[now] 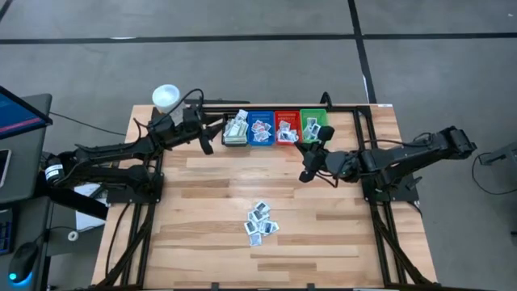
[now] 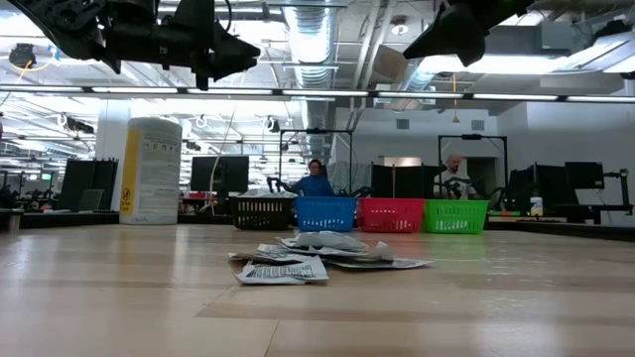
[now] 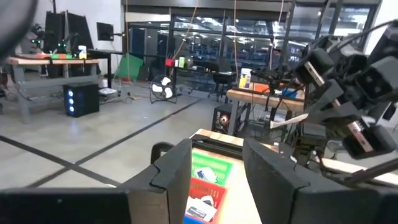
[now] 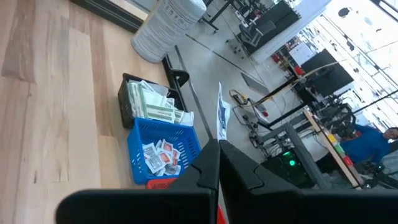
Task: Pick & Place First Aid Supplies
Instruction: Put the blue alcohol pad in the green bin
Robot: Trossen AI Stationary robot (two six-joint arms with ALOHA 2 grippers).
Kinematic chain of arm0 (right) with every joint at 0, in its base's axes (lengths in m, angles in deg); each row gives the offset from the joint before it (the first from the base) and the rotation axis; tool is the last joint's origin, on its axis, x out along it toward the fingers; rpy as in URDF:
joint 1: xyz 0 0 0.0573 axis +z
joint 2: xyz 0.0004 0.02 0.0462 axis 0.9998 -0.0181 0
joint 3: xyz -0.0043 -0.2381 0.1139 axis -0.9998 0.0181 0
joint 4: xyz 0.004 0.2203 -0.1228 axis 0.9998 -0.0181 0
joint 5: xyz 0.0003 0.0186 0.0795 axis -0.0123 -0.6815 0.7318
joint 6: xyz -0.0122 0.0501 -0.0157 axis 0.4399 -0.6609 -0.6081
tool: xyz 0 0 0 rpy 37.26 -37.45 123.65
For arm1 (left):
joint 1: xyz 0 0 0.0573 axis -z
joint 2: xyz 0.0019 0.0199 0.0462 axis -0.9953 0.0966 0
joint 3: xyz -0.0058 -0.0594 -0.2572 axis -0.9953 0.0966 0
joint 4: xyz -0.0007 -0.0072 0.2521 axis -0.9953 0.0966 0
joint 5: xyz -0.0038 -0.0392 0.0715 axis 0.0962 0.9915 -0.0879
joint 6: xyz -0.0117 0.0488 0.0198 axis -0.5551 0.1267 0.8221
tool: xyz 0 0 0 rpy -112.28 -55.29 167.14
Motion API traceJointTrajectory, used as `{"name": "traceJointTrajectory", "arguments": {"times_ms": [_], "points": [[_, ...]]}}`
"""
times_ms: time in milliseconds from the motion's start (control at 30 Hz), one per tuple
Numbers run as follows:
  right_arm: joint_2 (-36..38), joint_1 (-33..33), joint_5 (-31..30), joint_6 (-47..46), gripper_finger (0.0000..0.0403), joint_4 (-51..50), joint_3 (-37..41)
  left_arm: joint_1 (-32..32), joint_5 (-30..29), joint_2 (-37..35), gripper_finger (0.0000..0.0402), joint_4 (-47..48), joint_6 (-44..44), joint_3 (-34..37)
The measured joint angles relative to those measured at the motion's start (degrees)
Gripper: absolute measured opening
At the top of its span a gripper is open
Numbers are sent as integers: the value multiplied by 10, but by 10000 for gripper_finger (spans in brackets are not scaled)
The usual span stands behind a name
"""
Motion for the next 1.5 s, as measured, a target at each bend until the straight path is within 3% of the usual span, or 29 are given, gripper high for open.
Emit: {"name": "traceJointTrajectory", "arguments": {"times_ms": [433,933,1500], "points": [[0,0,0,-15,0,-4,0,0,37,-2,146,-16,-36,0],[0,0,0,-15,0,-4,0,15,38,-2,179,-17,-37,0],[0,0,0,-31,0,-4,0,15,34,-2,126,-22,-57,0]]}}
